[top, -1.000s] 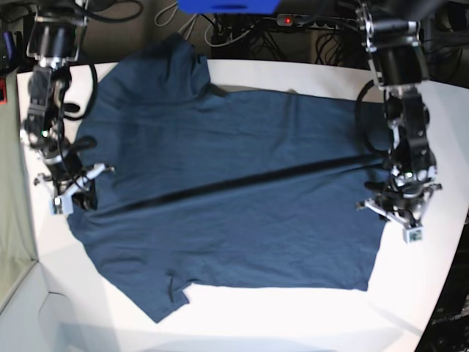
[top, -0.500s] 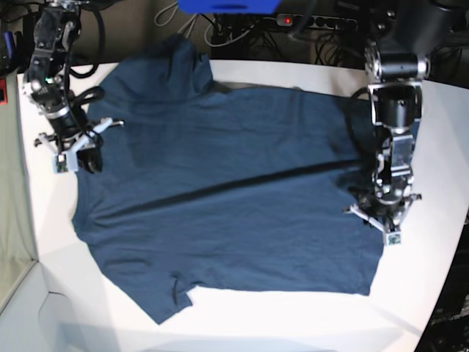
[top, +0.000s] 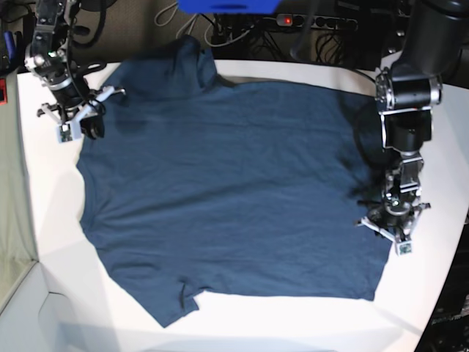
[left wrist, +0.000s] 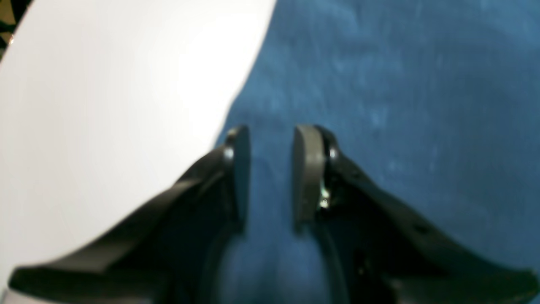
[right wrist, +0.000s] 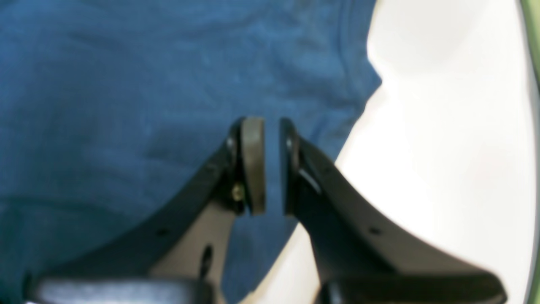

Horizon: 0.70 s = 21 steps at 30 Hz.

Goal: Layout the t-shirt on the table in an organized manner, then fold the t-shirt properly
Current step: 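Grasp the shirt's side edges with both grippers and pull them apart, then release the shirt and move both grippers to the shoulder corners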

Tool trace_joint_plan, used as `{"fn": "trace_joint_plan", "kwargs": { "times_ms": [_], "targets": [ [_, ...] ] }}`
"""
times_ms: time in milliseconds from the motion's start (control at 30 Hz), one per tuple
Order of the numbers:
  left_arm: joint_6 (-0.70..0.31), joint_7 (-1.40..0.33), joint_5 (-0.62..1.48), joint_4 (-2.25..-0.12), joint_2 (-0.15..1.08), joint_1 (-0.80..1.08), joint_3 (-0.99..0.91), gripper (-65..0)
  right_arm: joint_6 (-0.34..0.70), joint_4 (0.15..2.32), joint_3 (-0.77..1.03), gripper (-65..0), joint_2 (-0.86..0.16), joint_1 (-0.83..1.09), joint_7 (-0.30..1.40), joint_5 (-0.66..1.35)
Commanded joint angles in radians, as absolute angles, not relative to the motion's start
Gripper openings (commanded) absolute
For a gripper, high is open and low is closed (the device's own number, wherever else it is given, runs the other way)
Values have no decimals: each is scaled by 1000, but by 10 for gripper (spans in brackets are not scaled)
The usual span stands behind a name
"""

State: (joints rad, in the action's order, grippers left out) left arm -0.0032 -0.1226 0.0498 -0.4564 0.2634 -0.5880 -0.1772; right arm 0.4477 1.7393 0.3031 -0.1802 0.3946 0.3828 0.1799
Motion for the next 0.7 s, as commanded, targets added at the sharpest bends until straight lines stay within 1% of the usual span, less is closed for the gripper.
{"fn": "trace_joint_plan", "kwargs": {
  "times_ms": [0,100,233,267,333,467,533,600,633,667],
  "targets": [
    [4,-99,48,-492,277,-624,-182,-473,446,1758,309,-591,-191,389,363,191],
    [4,-116,48,-608,278,-587,-182,-473,446,1758,309,-588,-191,392,364,186],
    [4,-260,50,-831,278,-504,-183,-471,446,1758,309,-585,-193,400,364,183],
    [4,-302,50,-889,278,-481,-183,-470,446,1758,309,-574,-193,398,364,183],
    [4,-387,50,-1027,278,-421,-194,-470,446,1758,309,-528,-193,397,364,183],
    [-4,-547,50,-1293,269,-282,-320,-461,446,1758,334,-409,-191,400,364,188],
    [-4,-621,50,-1409,252,-222,-384,-405,446,1758,358,-364,-186,398,363,189],
    [-4,-690,50,-1514,231,-160,-460,-299,446,1758,374,-335,-186,398,363,189],
    [-4,-722,50,-1561,225,-130,-503,-233,446,1758,380,-327,-186,400,361,189],
    [-5,-750,50,-1596,217,-107,-532,-182,446,1758,386,-324,-186,400,360,189]
  ]
}}
